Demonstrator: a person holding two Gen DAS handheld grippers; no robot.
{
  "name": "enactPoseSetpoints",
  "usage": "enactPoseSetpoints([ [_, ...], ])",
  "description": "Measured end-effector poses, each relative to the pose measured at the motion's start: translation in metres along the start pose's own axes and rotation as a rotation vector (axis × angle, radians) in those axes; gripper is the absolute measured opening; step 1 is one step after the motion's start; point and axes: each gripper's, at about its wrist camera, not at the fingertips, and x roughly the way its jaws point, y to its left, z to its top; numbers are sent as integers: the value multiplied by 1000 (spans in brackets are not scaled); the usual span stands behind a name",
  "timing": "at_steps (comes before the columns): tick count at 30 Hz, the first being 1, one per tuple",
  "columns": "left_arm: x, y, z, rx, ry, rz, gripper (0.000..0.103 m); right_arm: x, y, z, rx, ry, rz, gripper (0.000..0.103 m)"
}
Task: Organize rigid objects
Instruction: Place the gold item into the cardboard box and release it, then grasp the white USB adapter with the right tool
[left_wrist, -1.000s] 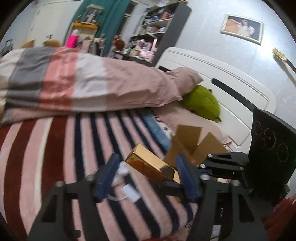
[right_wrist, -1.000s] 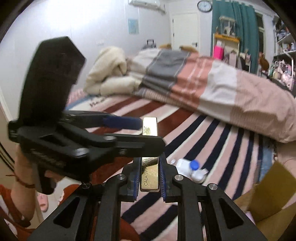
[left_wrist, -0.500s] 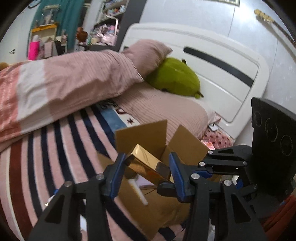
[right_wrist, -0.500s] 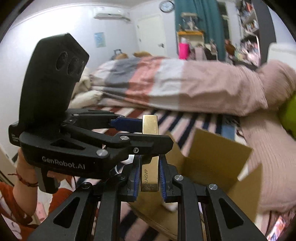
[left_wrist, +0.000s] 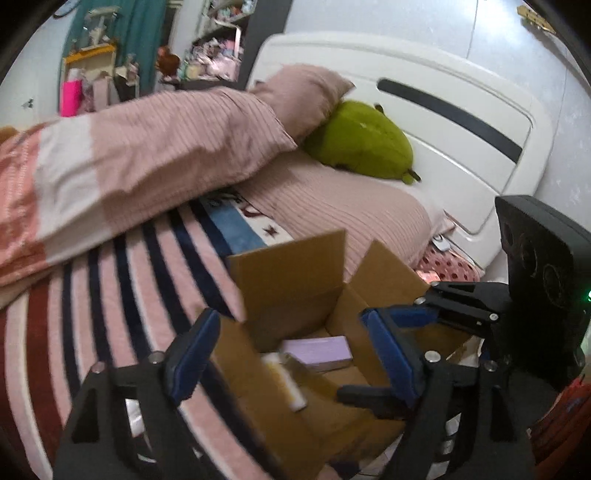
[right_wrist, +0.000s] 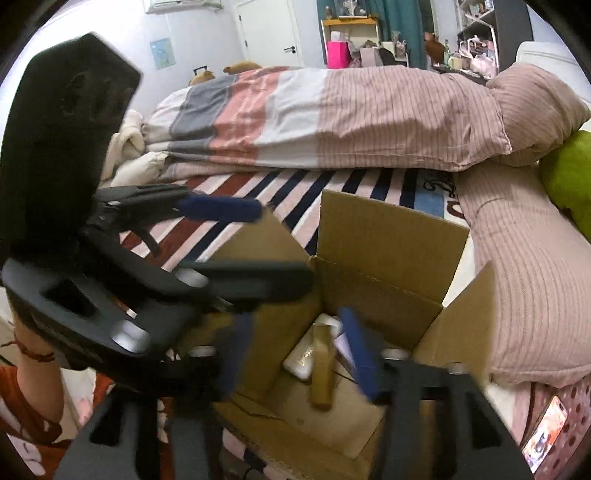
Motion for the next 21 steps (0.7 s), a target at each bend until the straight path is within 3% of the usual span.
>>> enactPoseSetpoints([
  [8,-78,43,-25,-72,-102,148,82,-9,49,20,-80,-72,7,97],
  [16,-144,108,-85,-192,-167,310,83,12,142,42,-241,-120,4,98],
  [21,-154,144,-129,-262,-157,372,84,51,189,45,-268,-62,116,98],
])
